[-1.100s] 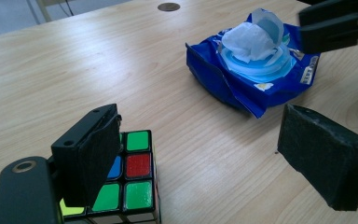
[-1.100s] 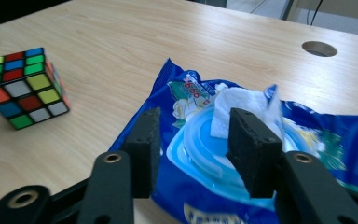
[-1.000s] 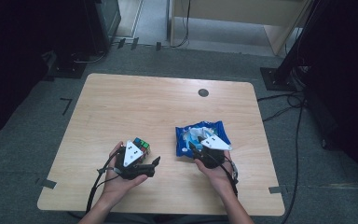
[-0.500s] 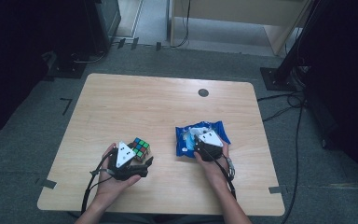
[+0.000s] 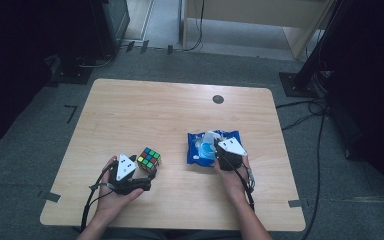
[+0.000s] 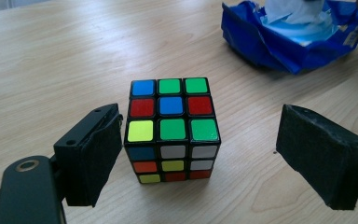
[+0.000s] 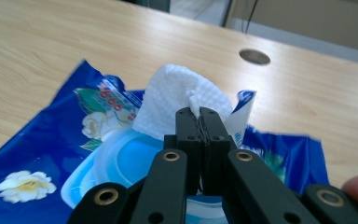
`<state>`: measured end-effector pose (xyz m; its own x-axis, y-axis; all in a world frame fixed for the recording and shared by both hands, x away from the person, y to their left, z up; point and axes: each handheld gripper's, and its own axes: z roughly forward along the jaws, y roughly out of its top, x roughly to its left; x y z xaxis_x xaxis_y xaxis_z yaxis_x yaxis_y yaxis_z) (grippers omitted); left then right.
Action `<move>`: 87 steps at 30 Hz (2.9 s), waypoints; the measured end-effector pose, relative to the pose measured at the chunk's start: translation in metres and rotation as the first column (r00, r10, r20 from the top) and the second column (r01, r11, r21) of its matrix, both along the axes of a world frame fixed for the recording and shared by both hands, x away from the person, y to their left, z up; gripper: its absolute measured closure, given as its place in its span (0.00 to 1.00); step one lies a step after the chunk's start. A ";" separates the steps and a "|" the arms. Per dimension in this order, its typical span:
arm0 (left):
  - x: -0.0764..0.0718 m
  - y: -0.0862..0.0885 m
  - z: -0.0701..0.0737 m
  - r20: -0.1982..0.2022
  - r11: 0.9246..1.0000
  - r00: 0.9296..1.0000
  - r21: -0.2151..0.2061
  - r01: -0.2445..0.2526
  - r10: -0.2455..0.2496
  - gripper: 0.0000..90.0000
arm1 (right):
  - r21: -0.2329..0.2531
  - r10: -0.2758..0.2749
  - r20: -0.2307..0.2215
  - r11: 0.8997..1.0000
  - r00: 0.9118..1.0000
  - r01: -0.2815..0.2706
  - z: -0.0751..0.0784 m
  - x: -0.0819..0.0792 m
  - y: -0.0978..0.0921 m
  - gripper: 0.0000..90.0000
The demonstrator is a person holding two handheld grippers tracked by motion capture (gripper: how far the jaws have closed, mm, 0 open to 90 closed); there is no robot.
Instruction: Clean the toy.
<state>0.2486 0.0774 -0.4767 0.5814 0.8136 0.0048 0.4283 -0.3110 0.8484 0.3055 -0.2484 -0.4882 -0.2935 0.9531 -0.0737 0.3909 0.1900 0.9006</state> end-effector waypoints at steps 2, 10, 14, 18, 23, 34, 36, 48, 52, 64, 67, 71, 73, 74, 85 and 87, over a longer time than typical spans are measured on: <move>0.000 0.000 -0.002 -0.001 1.000 1.000 0.008 -0.001 0.001 0.16 | 0.014 0.017 0.017 1.000 1.000 -0.017 0.007 -0.001 0.001 1.00; 0.002 0.000 -0.006 -0.011 1.000 1.000 0.014 -0.012 0.013 0.16 | 0.030 0.057 0.057 0.998 0.997 -0.059 0.029 0.000 0.003 1.00; 0.003 0.001 -0.008 -0.016 1.000 1.000 0.016 -0.016 0.016 0.16 | 0.056 0.048 0.076 0.997 0.996 -0.052 0.033 0.002 0.000 1.00; 0.003 0.002 -0.009 -0.019 1.000 1.000 0.017 -0.015 0.015 0.16 | 0.093 0.058 0.107 0.993 0.993 -0.068 0.046 0.000 -0.003 1.00; 0.004 0.001 -0.013 -0.030 1.000 0.999 0.021 -0.016 0.017 0.16 | 0.084 0.108 0.138 0.989 0.985 -0.120 0.061 -0.018 0.000 0.99; 0.007 0.000 -0.020 -0.058 0.999 0.998 0.036 -0.024 0.026 0.16 | 0.077 0.214 0.094 0.972 0.972 -0.221 0.064 -0.068 0.004 0.99; 0.007 0.001 -0.020 -0.061 0.999 0.998 0.032 -0.026 0.028 0.16 | 0.068 0.239 0.041 0.968 0.970 -0.241 0.047 -0.075 0.007 0.98; 0.009 -0.002 -0.023 -0.073 0.999 0.997 0.041 -0.019 0.022 0.16 | 0.027 0.222 -0.192 0.975 0.956 -0.221 -0.018 -0.058 0.007 0.98; 0.011 -0.002 -0.026 -0.081 0.999 0.996 0.042 -0.026 0.029 0.16 | 0.012 0.202 -0.181 0.979 0.963 -0.203 -0.019 -0.044 0.009 0.98; 0.014 -0.003 -0.029 -0.090 0.998 0.995 0.047 -0.031 0.036 0.17 | 0.053 0.164 -0.163 0.986 0.973 -0.157 -0.021 -0.027 0.007 0.91; 0.014 -0.003 -0.029 -0.091 0.998 0.995 0.048 -0.033 0.037 0.17 | 0.099 0.168 -0.164 0.983 0.972 -0.153 -0.015 -0.030 0.003 0.69; 0.015 -0.004 -0.030 -0.096 0.998 0.994 0.044 -0.042 0.046 0.17 | 0.132 0.187 -0.154 0.977 0.970 -0.168 -0.003 -0.041 -0.003 0.59; 0.016 -0.004 -0.030 -0.100 0.997 0.993 0.047 -0.060 0.064 0.17 | 0.117 0.187 -0.169 0.979 0.968 -0.169 -0.004 -0.047 -0.004 0.56; 0.017 -0.004 -0.030 -0.102 0.997 0.992 0.044 -0.067 0.071 0.18 | 0.112 0.187 -0.183 0.979 0.965 -0.168 -0.005 -0.050 -0.003 0.55; 0.021 -0.010 -0.034 -0.091 0.989 0.985 0.049 -0.140 0.144 0.24 | 0.103 0.145 -0.219 0.987 0.965 -0.125 -0.019 -0.047 0.005 0.48; 0.022 -0.010 -0.034 -0.089 0.988 0.985 0.043 -0.146 0.149 0.26 | 0.101 0.141 -0.222 0.988 0.965 -0.121 -0.020 -0.046 0.006 0.47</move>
